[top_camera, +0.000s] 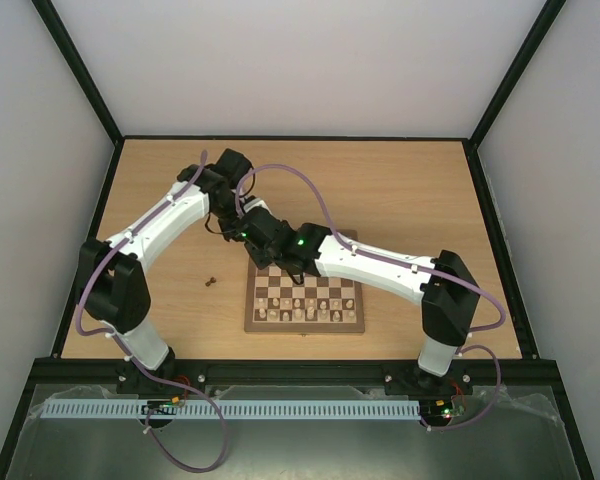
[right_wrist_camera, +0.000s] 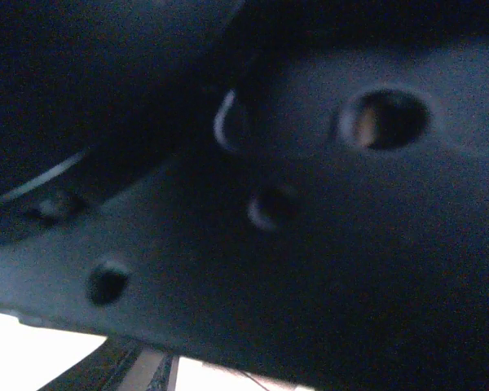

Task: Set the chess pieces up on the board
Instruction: Place the chess piece on the chessboard.

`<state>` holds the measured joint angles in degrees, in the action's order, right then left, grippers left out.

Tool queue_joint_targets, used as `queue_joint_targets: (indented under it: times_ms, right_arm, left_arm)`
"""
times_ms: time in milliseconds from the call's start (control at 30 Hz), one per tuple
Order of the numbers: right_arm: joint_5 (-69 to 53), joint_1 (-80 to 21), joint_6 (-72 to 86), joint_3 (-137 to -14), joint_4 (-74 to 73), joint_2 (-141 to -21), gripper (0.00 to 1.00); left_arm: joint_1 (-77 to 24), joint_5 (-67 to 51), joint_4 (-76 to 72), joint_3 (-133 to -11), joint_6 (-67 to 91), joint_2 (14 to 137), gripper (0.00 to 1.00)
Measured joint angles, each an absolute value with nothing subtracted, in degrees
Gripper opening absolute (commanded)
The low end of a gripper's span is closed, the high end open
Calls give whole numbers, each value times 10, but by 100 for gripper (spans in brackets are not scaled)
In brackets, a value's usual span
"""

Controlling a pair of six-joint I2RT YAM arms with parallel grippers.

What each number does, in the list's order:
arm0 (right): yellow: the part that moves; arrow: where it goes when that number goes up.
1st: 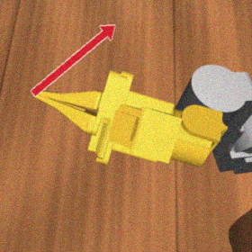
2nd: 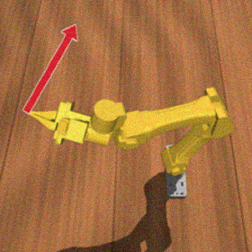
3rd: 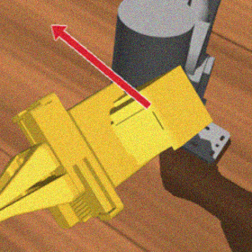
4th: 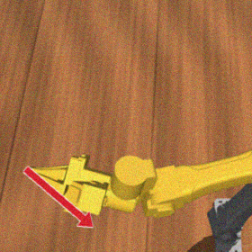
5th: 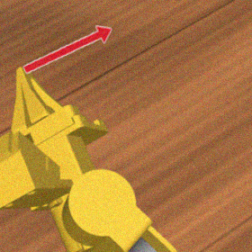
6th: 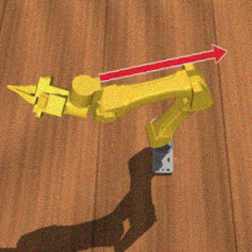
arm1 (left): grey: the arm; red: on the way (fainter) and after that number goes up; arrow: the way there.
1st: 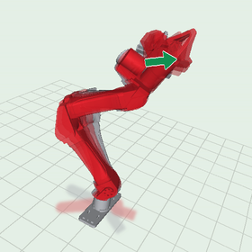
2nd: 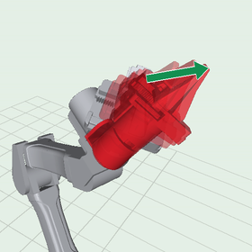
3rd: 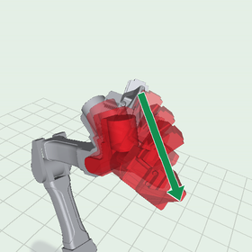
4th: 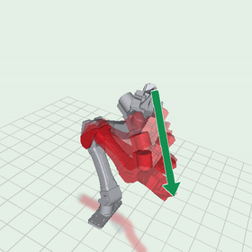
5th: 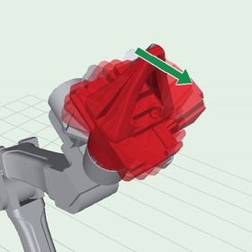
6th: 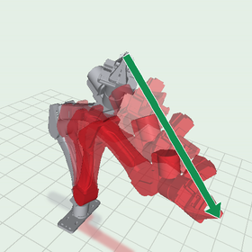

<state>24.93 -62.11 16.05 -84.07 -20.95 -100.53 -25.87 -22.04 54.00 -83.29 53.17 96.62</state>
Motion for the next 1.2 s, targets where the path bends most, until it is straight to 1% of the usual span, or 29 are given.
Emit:
queue_joint_targets:
  times_ms: [100, 333, 433, 700, 733, 800, 833, 867, 967, 1000, 1100, 1167, 1200]
  right_arm:
    - [251, -621, 161, -846, -219, -1007, 36]
    - [251, -621, 163, -854, -227, -1015, 34]
    - [251, -620, 165, -855, -230, -1019, 28]
    - [253, -619, 170, -856, -234, -1027, 27]
    - [253, -619, 170, -856, -234, -1027, 29]
    - [253, -619, 171, -856, -234, -1028, 45]
    - [253, -619, 171, -856, -234, -1028, 49]
    - [251, -619, 173, -856, -234, -1028, 47]
    - [249, -619, 172, -856, -233, -1029, 38]
    - [248, -619, 173, -855, -233, -1029, 37]
    - [244, -619, 176, -853, -228, -1029, 28]
    - [243, -619, 178, -852, -227, -1029, 28]
    - [243, -619, 178, -852, -227, -1029, 29]
  left_arm:
    - [-259, -225, 537, -832, 531, 966, 2]
    - [-258, -231, 535, -832, 529, 972, 2]
    - [-257, -232, 534, -828, 529, 975, 2]
    - [-256, -236, 534, -827, 525, 984, 2]
    - [-256, -236, 534, -827, 525, 985, 2]
    - [-255, -236, 534, -827, 524, 985, 2]
    - [-255, -236, 535, -827, 524, 985, 2]
    - [-254, -236, 535, -826, 523, 985, 2]
    - [-252, -238, 535, -825, 521, 985, 2]
    - [-251, -239, 535, -825, 521, 985, 2]
    - [-248, -240, 535, -825, 519, 986, 2]
    - [-247, -241, 535, -825, 519, 987, 2]
    - [-247, -241, 535, -825, 519, 987, 2]
